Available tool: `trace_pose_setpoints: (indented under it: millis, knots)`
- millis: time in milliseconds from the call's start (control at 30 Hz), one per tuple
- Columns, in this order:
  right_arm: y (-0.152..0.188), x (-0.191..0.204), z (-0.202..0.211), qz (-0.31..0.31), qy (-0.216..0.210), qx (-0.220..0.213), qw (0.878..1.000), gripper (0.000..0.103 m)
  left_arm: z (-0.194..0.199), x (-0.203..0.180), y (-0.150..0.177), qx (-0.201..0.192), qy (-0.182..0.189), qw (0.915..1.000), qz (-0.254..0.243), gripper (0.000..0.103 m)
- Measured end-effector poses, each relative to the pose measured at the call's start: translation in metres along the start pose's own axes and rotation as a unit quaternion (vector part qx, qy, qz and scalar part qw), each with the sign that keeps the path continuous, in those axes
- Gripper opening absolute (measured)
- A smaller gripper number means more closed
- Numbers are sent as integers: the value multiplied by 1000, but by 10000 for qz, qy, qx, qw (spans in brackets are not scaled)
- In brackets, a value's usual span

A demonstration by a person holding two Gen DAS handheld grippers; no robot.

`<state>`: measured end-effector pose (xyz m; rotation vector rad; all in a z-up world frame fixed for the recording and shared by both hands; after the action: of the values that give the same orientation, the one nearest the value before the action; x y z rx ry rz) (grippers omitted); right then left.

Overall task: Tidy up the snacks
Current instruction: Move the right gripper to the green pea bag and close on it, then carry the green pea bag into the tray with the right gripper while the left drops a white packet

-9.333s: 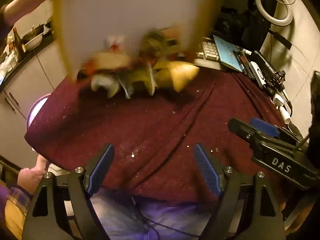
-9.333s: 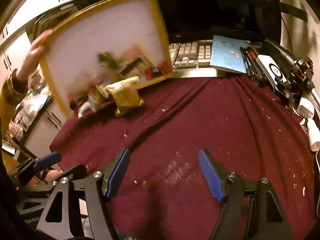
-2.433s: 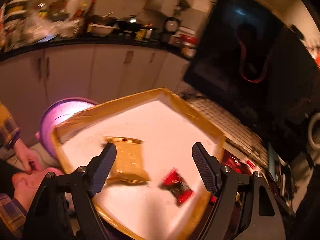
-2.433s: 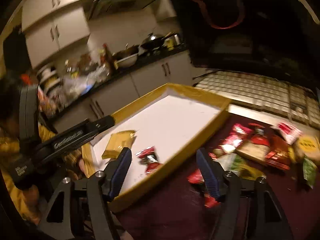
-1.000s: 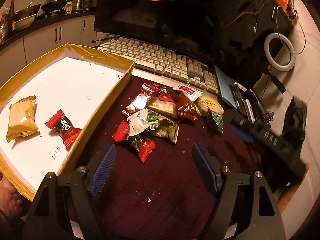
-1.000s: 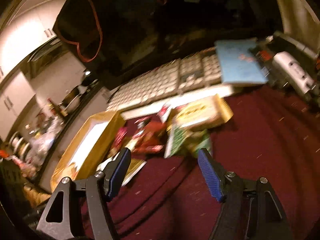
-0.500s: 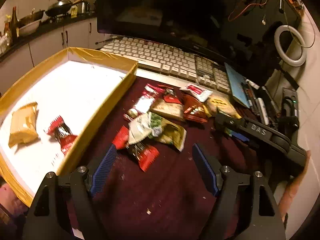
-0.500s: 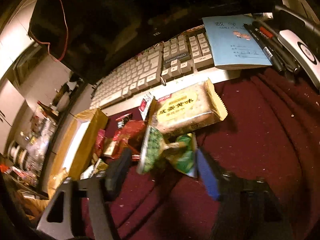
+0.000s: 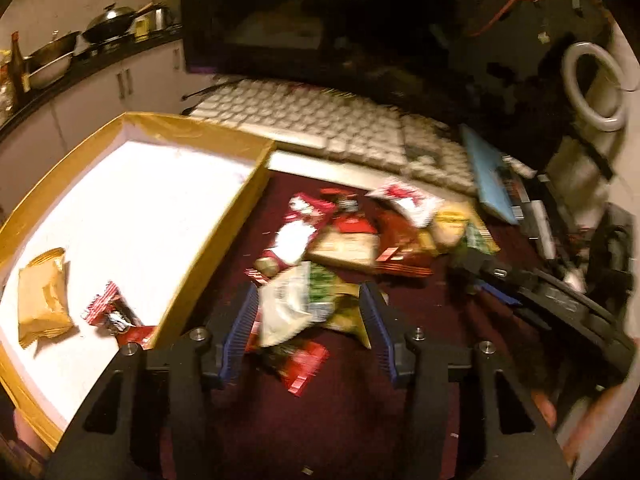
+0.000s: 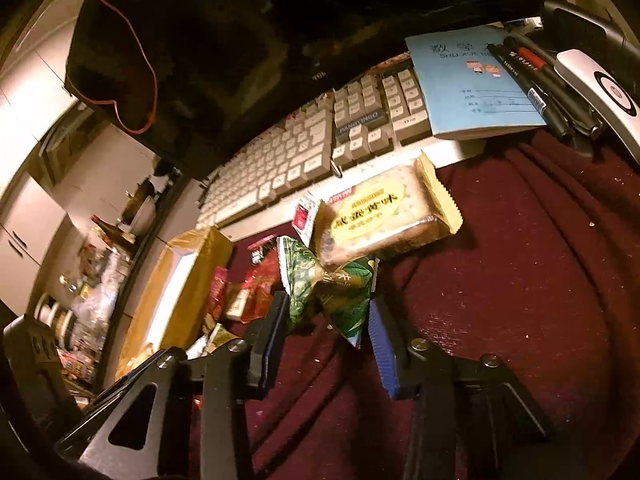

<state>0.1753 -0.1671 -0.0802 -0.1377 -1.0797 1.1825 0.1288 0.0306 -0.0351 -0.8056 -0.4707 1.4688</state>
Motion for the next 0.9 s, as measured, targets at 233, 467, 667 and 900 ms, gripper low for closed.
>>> trace_pose_setpoints:
  millis: [233, 467, 667, 900]
  knots:
    - [-3, 5, 4, 11, -114, -115, 9999, 41, -15, -29, 18, 383, 309, 9982, 355, 51]
    - [-3, 5, 4, 58, -106, -144, 9998, 41, -16, -25, 4, 286, 119, 9988, 377, 51]
    - [-2, 8, 4, 80, -195, -124, 9997, 41, 0, 17, -10, -52, -443, 9980, 449, 52]
    - [0, 10, 2, 140, -213, -53, 9997, 41, -34, 31, 2, 763, -400, 9955, 383, 39]
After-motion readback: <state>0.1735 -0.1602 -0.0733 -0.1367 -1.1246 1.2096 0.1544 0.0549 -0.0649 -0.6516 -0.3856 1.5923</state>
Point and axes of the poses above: each gripper's, at about its wrist camera, not at the fingertips, and z roughly against the way its jaws point, x to its left, y to its underside, the point moved 6 cm from there along -z, roughly the way its jaws point, and after that the axes turned 6 degrees about -x, right-handed, at the moved point
